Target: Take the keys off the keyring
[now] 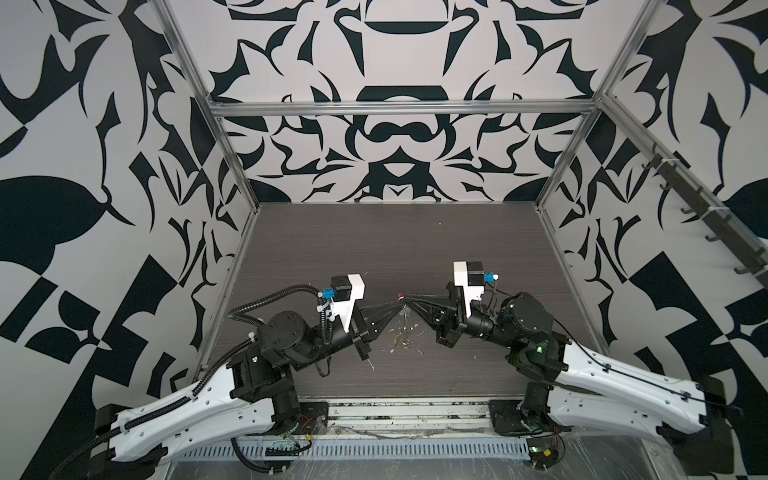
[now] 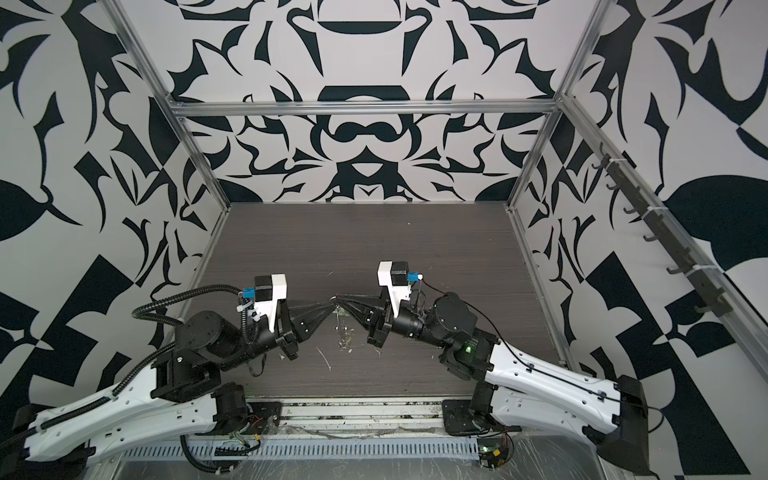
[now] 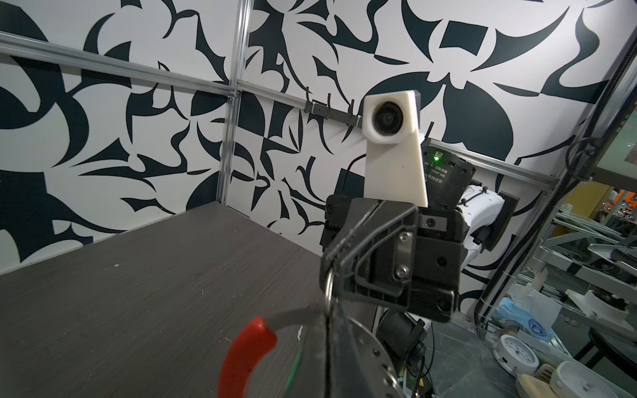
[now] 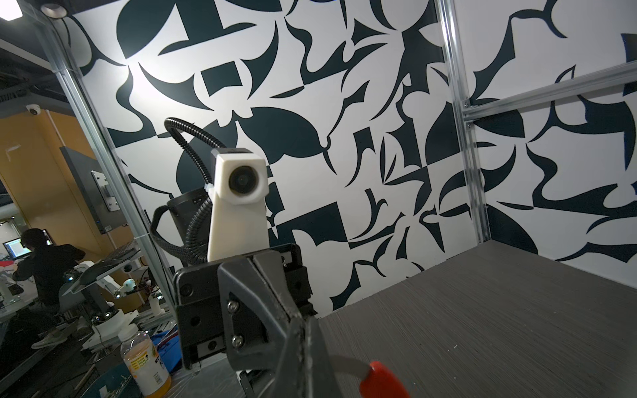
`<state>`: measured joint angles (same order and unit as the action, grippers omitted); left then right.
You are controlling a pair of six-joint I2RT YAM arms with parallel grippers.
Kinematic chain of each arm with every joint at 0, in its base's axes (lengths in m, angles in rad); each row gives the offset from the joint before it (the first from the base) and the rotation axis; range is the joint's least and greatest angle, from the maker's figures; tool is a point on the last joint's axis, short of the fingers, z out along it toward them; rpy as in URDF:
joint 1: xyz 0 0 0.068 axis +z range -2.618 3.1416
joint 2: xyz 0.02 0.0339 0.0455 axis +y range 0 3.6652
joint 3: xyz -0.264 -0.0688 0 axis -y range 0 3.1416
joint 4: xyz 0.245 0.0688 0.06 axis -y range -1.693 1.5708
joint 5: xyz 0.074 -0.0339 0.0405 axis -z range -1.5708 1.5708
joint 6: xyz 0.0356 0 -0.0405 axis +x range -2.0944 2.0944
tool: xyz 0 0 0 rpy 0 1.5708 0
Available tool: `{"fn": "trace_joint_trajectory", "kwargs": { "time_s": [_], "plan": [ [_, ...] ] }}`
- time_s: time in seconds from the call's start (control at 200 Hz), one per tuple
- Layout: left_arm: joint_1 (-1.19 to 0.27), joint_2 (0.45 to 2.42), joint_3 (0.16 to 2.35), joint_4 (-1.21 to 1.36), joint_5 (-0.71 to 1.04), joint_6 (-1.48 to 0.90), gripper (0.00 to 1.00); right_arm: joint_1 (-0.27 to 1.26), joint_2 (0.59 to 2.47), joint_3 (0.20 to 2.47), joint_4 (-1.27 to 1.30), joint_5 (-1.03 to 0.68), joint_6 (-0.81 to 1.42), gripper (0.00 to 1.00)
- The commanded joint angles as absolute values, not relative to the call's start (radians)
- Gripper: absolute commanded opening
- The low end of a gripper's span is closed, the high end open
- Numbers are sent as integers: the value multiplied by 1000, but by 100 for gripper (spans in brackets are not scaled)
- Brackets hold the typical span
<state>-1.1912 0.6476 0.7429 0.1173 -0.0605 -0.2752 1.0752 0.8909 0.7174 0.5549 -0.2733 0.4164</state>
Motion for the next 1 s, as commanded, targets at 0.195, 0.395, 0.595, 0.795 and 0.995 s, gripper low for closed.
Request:
{"fn": "trace_joint_trajectory", "kwargs": {
  "time_s": [0.195, 0.395, 0.595, 0.795, 0.995],
  "plan": [
    [-1193, 665, 750, 120, -41, -264, 11, 1087, 899, 691, 588, -302, 465, 0],
    [-1193, 677, 751, 134, -36, -264, 10, 1087, 892, 686, 597, -301, 469, 0],
    [-1192, 683, 763, 119, -56, -276, 0, 1086, 889, 680, 595, -299, 480, 0],
    [-1192, 714, 851, -35, -113, -324, 0, 1086, 829, 698, 450, -253, 461, 11],
    [-1192, 791, 973, -249, -117, -378, 0, 1086, 661, 660, 272, -99, 421, 31]
  ]
}}
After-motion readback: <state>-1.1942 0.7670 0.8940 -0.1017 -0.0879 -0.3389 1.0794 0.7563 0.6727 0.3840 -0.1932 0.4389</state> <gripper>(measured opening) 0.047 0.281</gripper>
